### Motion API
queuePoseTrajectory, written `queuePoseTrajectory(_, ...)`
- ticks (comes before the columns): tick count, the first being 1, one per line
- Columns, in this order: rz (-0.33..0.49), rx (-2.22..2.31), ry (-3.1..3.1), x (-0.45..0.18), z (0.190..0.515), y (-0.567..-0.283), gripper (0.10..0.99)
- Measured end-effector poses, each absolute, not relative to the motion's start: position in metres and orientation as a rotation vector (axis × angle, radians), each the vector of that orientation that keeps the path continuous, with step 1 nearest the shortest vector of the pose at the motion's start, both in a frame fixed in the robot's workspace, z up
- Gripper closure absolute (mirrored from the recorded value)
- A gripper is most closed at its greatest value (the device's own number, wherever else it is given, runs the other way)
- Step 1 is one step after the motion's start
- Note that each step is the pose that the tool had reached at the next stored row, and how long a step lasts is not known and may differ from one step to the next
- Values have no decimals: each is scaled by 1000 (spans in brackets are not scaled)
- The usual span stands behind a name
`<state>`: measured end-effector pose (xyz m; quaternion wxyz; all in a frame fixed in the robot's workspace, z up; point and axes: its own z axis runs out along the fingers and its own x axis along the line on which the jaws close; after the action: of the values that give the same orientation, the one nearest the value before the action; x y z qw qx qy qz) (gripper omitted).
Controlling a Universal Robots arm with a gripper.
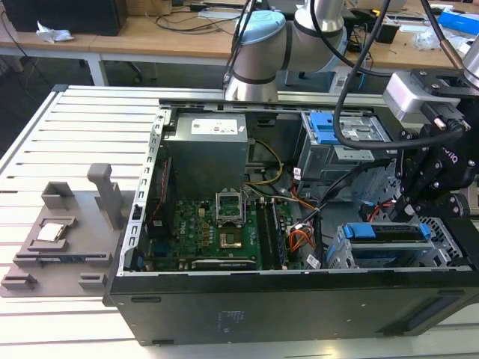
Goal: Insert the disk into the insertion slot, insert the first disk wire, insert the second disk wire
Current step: 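Insert the first disk wire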
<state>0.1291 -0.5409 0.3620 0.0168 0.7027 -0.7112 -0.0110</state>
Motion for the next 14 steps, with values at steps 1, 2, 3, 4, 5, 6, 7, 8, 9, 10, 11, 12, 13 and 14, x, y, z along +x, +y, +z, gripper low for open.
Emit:
queuePoseTrajectory(1,-34,2184,-2211,129,362,-541,980)
queuePoseTrajectory(2,-34,2184,-2211,129,362,-541,980)
queuePoseTrajectory(3,-34,2184,-2211,129,362,-541,980)
queuePoseTrajectory(4,-34,2184,-2211,129,362,-541,980)
queuePoseTrajectory(5,-34,2184,-2211,129,362,-541,973)
queuePoseTrajectory(6,-34,2184,-2211,129,362,-541,851)
queuePoseTrajectory(7,-34,2184,-2211,129,362,-541,851)
queuePoseTrajectory(8,-34,2184,-2211,129,362,-541,792)
queuePoseTrajectory(9,-34,2184,-2211,129,362,-541,792)
queuePoseTrajectory(10,-34,2184,-2211,129,362,-541,725)
queuePoseTrajectory(11,-34,2184,-2211,129,362,-541,725)
queuePoseTrajectory(12,-34,2184,-2211,129,362,-541,725)
queuePoseTrajectory(13,-34,2184,-2211,129,362,-539,725)
queuePoseTrajectory(14,-34,2184,-2211,129,362,-534,725)
